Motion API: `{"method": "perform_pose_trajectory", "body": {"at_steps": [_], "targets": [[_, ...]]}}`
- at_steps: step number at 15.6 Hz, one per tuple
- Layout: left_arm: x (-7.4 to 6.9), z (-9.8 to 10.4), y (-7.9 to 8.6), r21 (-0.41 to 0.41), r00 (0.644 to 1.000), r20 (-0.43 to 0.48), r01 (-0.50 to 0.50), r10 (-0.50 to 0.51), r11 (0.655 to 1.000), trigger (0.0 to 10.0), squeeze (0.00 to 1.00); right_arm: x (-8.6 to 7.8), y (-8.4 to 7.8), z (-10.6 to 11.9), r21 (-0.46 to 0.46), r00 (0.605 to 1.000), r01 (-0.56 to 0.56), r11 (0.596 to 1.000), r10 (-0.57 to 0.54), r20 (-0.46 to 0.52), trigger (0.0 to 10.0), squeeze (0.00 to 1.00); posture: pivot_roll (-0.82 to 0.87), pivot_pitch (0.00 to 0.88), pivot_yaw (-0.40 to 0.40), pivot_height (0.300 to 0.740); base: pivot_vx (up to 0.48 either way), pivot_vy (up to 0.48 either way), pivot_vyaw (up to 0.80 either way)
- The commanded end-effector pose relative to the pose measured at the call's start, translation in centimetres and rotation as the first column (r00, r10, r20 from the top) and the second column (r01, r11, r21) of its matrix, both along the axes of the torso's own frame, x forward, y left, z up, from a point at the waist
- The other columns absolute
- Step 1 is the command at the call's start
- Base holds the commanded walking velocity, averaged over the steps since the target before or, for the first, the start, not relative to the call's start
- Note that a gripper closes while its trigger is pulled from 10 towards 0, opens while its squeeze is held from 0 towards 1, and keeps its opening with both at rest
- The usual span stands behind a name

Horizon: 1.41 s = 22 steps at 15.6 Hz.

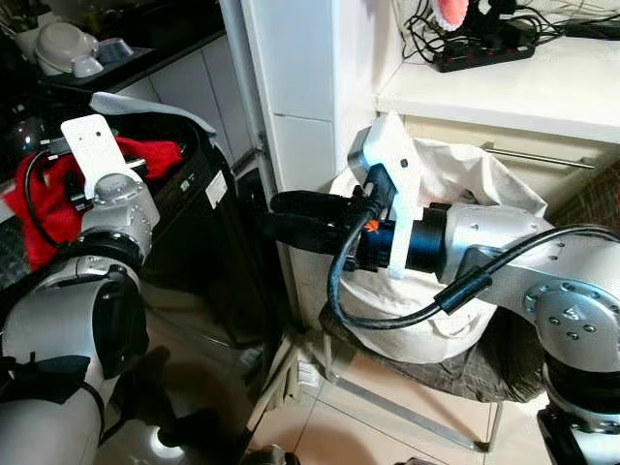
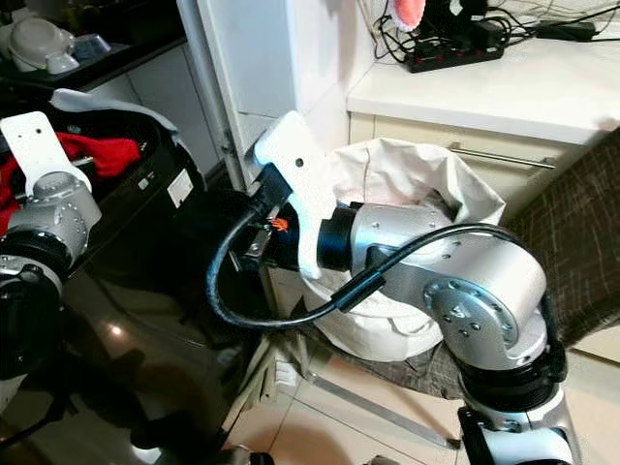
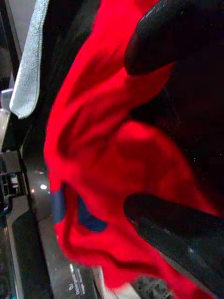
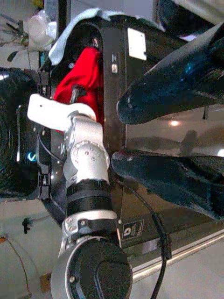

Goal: Clothes washing

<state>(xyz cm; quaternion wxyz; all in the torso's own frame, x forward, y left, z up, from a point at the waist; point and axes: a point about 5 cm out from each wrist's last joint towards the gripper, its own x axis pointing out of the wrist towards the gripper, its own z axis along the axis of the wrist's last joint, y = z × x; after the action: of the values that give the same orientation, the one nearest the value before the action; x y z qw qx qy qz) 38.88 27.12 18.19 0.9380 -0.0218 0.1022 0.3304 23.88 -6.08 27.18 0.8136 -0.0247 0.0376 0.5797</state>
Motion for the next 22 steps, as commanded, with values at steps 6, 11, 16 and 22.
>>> {"method": "perform_pose_trajectory", "body": {"at_steps": [6, 11, 16, 22], "targets": [[-0.2, 0.6, 0.3, -0.010, 0.995, 0.036, 0.096, -0.096, 0.995, 10.0, 0.00, -0.1, 0.0, 0.4, -0.003, 1.000, -0.021, 1.000, 0.021, 0.012, 10.0, 0.00, -0.09, 0.000, 0.114, 0.740, 0.000, 0.000, 0.00], [-0.7, 2.5, -7.3, 0.202, 0.785, 0.258, 0.526, -0.563, 0.826, 10.0, 0.00, 3.8, -2.2, 0.5, 0.139, 0.899, 0.420, 0.897, -0.432, 0.071, 10.0, 0.00, -0.05, 0.000, 0.085, 0.740, 0.000, 0.000, 0.00], [-4.3, 0.3, -11.4, 0.230, 0.662, 0.244, 0.670, -0.709, 0.705, 10.0, 0.00, 4.9, -6.6, -5.2, 0.063, 0.580, 0.809, 0.585, -0.811, 0.081, 10.0, 0.00, -0.06, 0.000, 0.088, 0.740, 0.000, 0.000, 0.00], [-6.6, 0.1, -13.0, 0.243, 0.588, 0.249, 0.731, -0.770, 0.637, 10.0, 0.00, 4.0, -8.0, -7.9, 0.042, 0.498, 0.865, 0.499, -0.866, 0.045, 10.0, 0.00, -0.07, 0.000, 0.090, 0.740, 0.056, 0.000, 0.00]]}}
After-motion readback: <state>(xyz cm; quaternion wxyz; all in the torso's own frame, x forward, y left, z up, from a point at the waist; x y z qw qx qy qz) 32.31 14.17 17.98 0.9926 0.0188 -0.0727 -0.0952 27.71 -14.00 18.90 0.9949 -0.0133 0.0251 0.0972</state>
